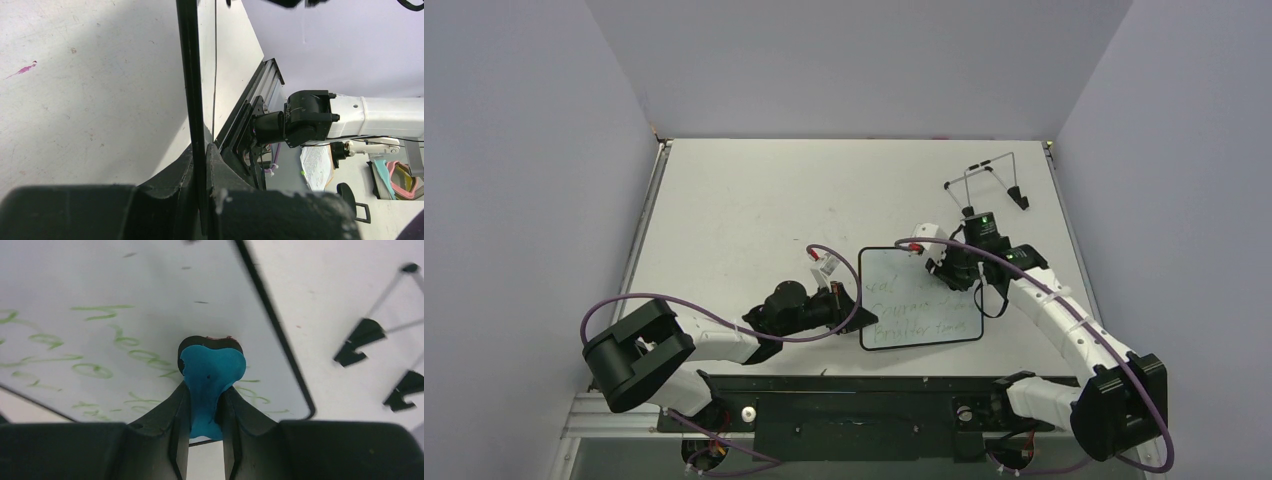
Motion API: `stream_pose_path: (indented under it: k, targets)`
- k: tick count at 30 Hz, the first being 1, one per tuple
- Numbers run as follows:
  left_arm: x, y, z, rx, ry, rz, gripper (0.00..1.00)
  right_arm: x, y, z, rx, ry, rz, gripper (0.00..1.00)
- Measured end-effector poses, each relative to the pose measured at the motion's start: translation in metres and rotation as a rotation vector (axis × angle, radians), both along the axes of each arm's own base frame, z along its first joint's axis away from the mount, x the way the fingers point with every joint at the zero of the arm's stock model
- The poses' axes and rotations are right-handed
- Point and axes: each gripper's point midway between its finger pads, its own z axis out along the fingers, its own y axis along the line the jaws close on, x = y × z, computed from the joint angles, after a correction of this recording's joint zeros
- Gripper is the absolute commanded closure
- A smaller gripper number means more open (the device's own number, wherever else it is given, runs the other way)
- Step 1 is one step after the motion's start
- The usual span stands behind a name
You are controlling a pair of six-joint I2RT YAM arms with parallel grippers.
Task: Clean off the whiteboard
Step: Erase the whiteboard at the center of the board.
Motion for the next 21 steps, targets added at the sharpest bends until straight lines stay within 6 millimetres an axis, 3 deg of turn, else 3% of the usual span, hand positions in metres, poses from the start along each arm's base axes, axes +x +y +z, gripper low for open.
stream_pose_path:
  k: [4, 6, 8, 15, 18, 21]
  targets:
    - [0.0, 0.0, -0.001, 0.002, 0.005, 0.001, 1.0, -0.026, 0.014, -0.012, -0.016, 0.094, 0.16, 1.0]
    - [0.0, 0.001, -0.001, 0.002, 0.005, 0.001, 1.0, -0.028, 0.015, -0.013, -0.018, 0.101, 0.164, 1.0]
    - [0.0, 0.001, -0.001, 0.001, 0.006, 0.002, 1.0, -0.024, 0.012, -0.012, -0.018, 0.093, 0.117, 1.0]
    - [0.0, 0.0, 0.0, 0.0, 0.001, 0.001, 1.0, 0.022, -0.022, 0.005, -0.032, -0.05, -0.181, 1.0]
    - [0.0, 0.0, 0.0, 0.001, -0.001, 0.001, 1.0, 0.019, -0.019, 0.003, -0.03, -0.036, -0.16, 1.0]
    - [0.0, 0.001, -0.002, 0.005, 0.006, 0.002, 1.0, 0.002, -0.006, -0.007, -0.042, 0.03, -0.031, 1.0]
